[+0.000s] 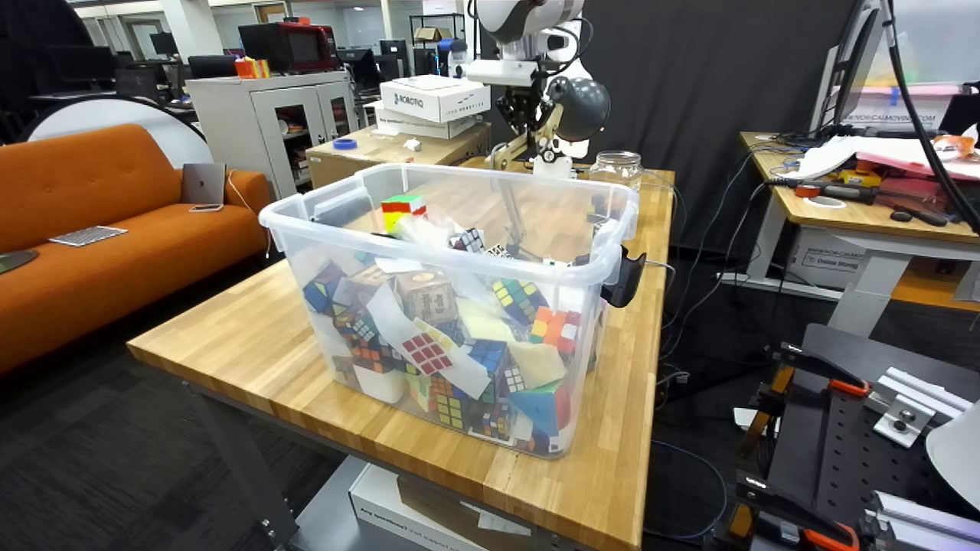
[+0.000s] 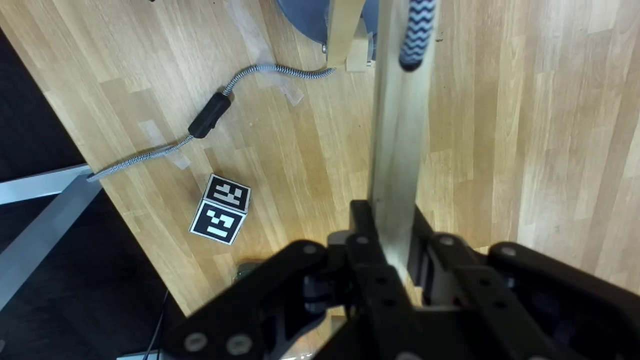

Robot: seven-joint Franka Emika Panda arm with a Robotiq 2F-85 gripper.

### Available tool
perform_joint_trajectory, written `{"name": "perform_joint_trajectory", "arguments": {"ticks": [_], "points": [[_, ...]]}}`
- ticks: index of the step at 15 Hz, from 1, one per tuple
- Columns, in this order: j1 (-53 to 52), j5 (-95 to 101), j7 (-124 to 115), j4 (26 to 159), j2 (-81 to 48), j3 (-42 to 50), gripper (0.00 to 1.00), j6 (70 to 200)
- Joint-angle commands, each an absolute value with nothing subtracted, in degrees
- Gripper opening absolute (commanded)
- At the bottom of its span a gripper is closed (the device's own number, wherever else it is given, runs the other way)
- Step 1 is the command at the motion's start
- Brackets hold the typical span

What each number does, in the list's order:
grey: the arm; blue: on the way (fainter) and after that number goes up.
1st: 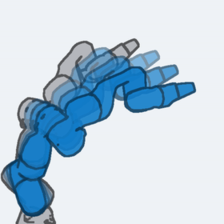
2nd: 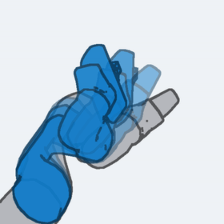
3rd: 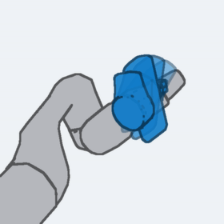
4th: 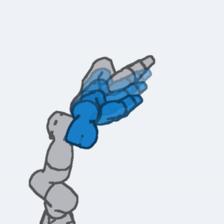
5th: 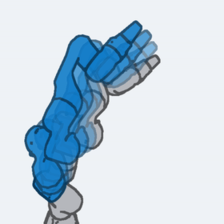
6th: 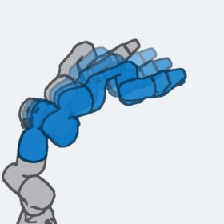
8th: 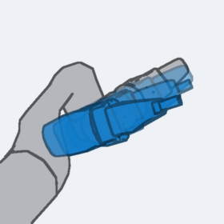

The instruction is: Move and turn the desk lamp to the right

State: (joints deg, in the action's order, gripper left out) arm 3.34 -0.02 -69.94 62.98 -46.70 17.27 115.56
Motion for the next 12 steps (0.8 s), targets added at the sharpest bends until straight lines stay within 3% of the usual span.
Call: {"name": "perform_joint_trajectory", "arguments": {"ticks": [1,7,8,9,10,12], "points": [[4.1,1.2,-70.5,63.3,-44.7,15.8,0.05,113.5],[4.2,1.1,-71.4,63.1,-45.5,15.6,0.05,112.6],[4.2,1.0,-71.7,63.2,-45.6,15.6,0.09,112.5],[4.3,0.9,-71.9,63.3,-45.6,15.5,0.21,112.4],[4.4,0.7,-71.9,63.3,-45.6,15.3,0.44,112.3],[4.7,0.4,-71.7,62.9,-45.2,15.1,0.47,112.0]]}}
